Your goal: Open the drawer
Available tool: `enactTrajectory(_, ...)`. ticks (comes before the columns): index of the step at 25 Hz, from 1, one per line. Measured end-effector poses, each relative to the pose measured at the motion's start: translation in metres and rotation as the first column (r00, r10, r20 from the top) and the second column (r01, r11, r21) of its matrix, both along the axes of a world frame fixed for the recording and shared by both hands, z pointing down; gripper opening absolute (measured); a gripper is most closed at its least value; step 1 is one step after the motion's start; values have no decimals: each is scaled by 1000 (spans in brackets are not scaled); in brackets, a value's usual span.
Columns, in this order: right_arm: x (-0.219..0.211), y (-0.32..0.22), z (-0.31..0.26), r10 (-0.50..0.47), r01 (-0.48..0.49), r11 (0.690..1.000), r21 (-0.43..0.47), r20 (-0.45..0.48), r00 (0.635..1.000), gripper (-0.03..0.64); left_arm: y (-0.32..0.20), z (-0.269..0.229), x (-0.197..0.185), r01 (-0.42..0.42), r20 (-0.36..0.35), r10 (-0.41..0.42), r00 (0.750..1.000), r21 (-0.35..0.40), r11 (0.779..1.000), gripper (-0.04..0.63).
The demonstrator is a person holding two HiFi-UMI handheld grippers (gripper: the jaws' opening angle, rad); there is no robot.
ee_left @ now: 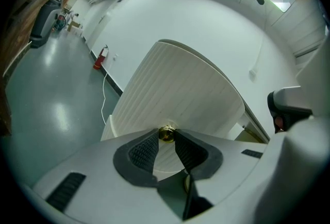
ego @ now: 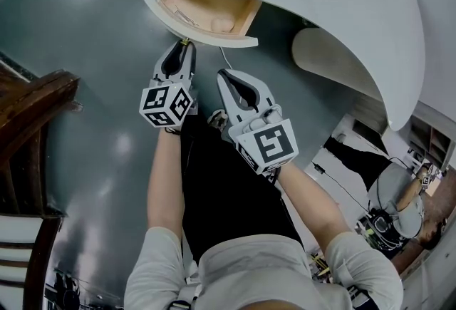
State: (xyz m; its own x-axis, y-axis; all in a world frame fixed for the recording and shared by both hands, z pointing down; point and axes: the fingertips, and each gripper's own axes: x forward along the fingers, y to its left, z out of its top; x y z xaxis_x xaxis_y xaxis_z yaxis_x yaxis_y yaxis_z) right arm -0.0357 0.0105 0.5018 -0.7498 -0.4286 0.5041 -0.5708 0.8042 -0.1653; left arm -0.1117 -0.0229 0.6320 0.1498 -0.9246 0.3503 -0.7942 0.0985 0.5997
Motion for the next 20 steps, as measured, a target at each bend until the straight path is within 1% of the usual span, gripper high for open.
enactTrajectory(4,-2,13,4,-8,8,1000,-4,-1,1000,14,16,5,-4,8,1,-8,1000,-8,1000,103)
enactTrajectory(14,-2,18,-1,-19,19,1000,2,0,1000,14,28,3,-6,5,5,-4,1000,-22,1000,103)
enactTrajectory(20,-4,16,-3,-28,28,1000,-1,0,1000,14,29,2,-7,18,-2,-18,1000,-23,1000,103)
